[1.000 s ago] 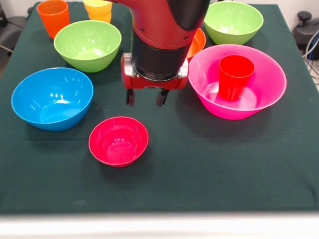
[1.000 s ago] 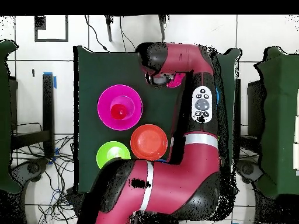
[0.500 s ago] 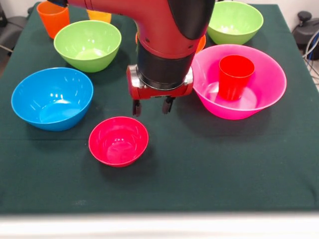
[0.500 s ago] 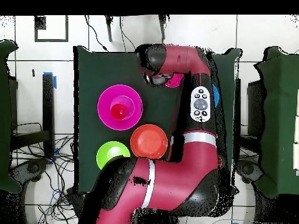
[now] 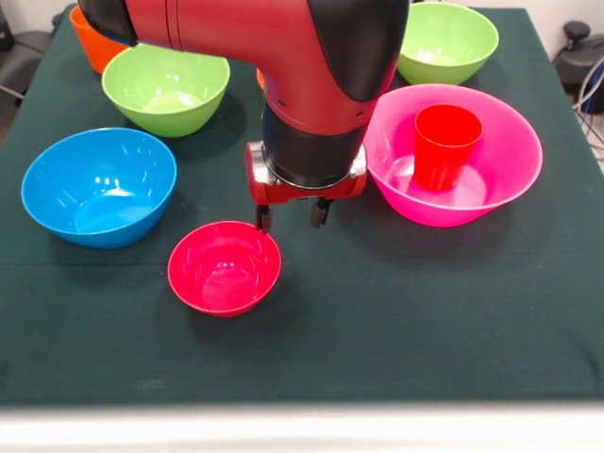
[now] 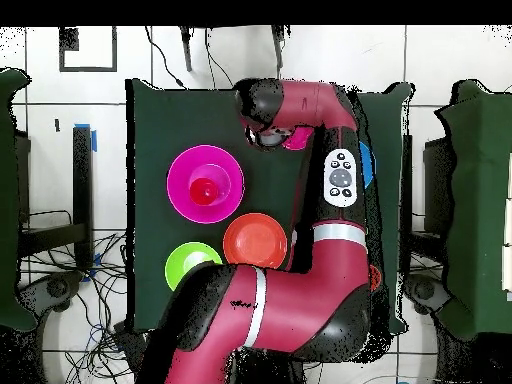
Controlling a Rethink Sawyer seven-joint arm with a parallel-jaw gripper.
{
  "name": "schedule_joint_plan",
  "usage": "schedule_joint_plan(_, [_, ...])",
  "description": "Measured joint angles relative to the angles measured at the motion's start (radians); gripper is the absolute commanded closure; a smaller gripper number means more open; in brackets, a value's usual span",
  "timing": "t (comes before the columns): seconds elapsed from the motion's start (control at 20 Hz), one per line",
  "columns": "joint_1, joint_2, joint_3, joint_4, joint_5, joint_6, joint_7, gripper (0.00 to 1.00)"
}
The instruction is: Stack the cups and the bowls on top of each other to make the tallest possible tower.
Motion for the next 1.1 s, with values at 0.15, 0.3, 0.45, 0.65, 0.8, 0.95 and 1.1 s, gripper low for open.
schedule_joint_plan(0.15, [0.000,0.008,0.001,-0.008,0.000,0.000,0.000,0.00])
schedule_joint_plan(0.3, [0.000,0.023,0.001,-0.023,0.000,-0.004,0.000,0.00])
schedule_joint_plan(0.45, [0.000,0.034,0.001,-0.030,0.000,-0.016,0.000,0.00])
schedule_joint_plan(0.65, [0.004,0.068,0.002,-0.071,0.000,-0.020,0.000,0.00])
schedule_joint_plan(0.8, [0.009,0.096,0.002,-0.108,0.000,-0.020,0.000,0.00])
schedule_joint_plan(0.95, [0.018,0.133,0.005,-0.157,0.000,-0.020,0.000,0.00])
schedule_joint_plan(1.1, [0.026,0.165,0.006,-0.201,-0.006,-0.020,0.000,0.00])
